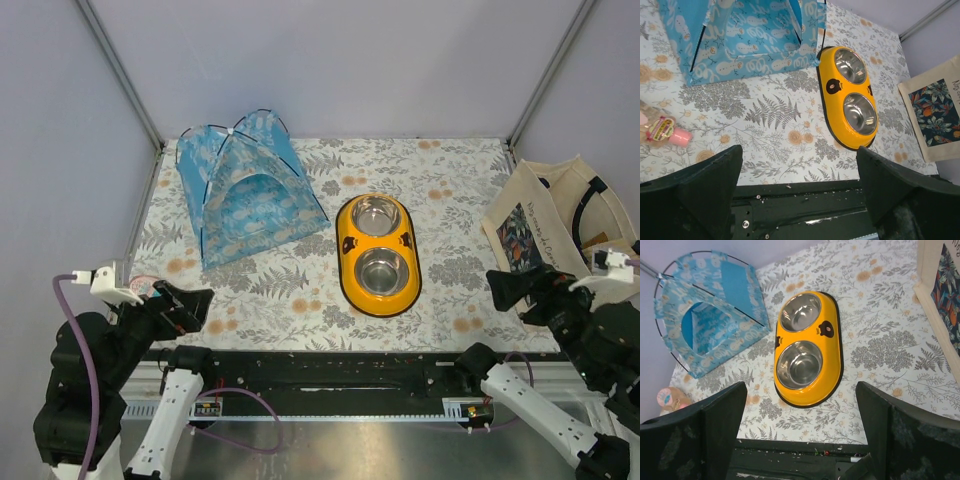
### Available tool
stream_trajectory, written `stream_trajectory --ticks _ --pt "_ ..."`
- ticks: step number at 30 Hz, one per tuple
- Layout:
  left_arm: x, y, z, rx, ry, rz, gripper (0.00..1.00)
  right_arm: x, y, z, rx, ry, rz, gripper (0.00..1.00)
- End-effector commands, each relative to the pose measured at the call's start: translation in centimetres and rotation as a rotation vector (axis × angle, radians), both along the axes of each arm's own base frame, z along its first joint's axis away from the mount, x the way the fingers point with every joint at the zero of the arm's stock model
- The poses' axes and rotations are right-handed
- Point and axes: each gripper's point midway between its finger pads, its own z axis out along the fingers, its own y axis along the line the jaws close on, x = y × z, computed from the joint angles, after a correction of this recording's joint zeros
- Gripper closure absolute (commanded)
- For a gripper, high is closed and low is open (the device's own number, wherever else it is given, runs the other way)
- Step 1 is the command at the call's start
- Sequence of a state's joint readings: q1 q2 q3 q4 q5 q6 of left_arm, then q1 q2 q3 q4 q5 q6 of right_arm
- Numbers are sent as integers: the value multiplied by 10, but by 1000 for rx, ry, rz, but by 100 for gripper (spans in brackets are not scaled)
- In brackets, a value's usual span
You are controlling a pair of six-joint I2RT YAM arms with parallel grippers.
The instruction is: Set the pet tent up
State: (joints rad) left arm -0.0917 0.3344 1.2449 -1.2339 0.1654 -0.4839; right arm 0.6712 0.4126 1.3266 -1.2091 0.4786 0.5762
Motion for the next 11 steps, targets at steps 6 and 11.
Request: stream_trajectory --ticks 6,11 --pt "-14 9 15 59 -18 15 1 -15 -28 26 19 -128 -55 0" --pt "-12 12 14 75 -22 24 1 -14 -30 33 18 -158 -62 0"
